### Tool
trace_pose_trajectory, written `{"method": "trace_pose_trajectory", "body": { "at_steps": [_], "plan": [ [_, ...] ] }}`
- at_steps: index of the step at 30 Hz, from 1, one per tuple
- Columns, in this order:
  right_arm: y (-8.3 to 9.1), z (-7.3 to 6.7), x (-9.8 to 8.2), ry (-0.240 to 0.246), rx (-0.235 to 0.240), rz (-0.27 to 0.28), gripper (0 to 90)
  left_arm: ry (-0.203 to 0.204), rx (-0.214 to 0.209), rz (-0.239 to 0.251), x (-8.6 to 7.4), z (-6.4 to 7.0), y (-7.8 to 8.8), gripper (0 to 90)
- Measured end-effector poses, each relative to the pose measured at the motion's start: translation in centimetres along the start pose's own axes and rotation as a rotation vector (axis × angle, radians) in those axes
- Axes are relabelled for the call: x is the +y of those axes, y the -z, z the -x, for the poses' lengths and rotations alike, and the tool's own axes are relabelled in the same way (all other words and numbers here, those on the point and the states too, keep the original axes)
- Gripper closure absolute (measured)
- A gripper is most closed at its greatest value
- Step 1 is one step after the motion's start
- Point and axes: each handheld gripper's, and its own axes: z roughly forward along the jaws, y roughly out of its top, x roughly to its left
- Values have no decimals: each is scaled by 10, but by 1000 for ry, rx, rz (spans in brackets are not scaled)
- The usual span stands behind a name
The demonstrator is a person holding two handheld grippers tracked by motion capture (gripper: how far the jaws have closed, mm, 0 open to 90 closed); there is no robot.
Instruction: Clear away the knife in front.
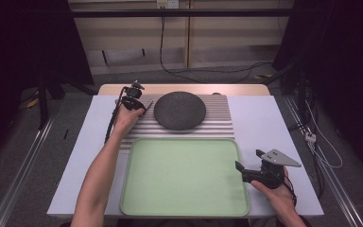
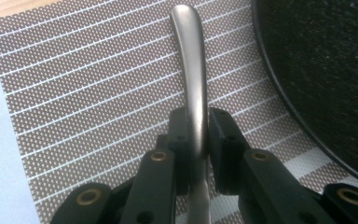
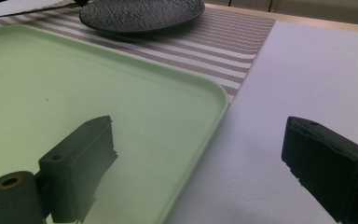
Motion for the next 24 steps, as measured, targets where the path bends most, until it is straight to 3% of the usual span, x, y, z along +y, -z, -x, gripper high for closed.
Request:
{"method": "trace_pose_trajectory", "body": {
  "at_steps": [2, 10, 11, 24],
  "plan": [
    [0, 0, 0, 0, 0, 0, 94, 14, -6, 5, -1, 0, 2, 798],
    [0, 0, 0, 1, 0, -1, 94, -11, -14, 10, -8, 0, 10, 798],
    [0, 0, 0, 2, -1, -2, 94, 1, -18, 10, -8, 0, 11, 798],
    [0, 0, 0, 2, -4, -4, 94, -39, -40, 48, -20, 3, 32, 798]
  ]
}}
